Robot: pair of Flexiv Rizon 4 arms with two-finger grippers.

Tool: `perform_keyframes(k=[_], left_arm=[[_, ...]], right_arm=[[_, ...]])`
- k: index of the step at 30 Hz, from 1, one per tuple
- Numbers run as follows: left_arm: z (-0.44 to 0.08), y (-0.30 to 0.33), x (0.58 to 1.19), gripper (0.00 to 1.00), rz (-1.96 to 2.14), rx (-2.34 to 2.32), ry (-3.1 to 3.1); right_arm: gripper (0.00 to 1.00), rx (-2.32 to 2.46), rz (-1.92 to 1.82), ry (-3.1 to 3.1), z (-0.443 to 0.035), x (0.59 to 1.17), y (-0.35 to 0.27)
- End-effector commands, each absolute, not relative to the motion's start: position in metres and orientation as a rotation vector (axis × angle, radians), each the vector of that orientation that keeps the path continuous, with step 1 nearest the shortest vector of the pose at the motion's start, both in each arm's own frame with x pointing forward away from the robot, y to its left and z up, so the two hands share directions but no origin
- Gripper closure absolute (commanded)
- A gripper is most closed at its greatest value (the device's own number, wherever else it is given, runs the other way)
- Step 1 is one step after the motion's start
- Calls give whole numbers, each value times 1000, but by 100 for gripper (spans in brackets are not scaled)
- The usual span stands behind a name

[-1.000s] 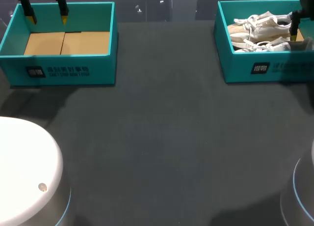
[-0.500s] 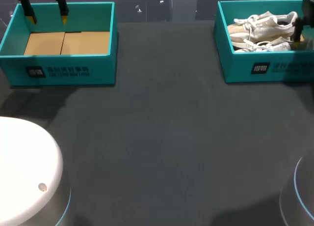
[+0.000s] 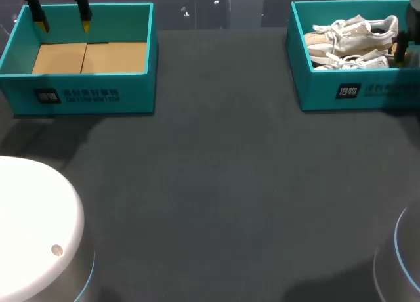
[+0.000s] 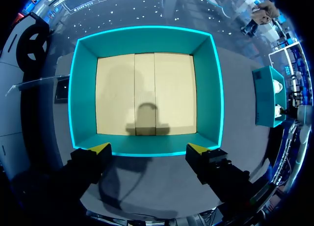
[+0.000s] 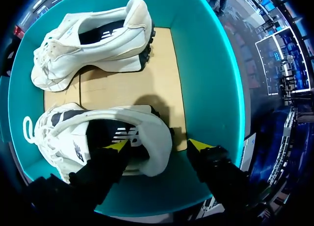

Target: Take the shoe out of the shoebox, open the shoe tongue, remove and reinsert the insole, then place the shoe into the shoebox

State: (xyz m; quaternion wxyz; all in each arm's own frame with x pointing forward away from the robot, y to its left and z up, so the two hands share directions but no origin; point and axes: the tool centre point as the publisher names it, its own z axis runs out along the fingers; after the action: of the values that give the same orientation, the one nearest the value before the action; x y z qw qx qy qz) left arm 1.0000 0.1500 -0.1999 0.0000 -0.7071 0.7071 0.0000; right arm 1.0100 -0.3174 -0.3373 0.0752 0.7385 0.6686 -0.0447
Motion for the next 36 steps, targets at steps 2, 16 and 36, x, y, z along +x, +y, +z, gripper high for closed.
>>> perform_keyframes(k=[2, 16, 36], left_arm=[[-200, 150, 1000, 0, 0, -2221, 2222], [-200, 150, 1000, 0, 0, -2221, 2222], [-200, 150, 1000, 0, 0, -2221, 2222]], right_arm=[[27, 2217, -138, 2017, -345, 1017, -320], [35, 2238, -144, 2042, -360, 1019, -326], [100, 2246, -138, 2046, -359, 1016, -326]])
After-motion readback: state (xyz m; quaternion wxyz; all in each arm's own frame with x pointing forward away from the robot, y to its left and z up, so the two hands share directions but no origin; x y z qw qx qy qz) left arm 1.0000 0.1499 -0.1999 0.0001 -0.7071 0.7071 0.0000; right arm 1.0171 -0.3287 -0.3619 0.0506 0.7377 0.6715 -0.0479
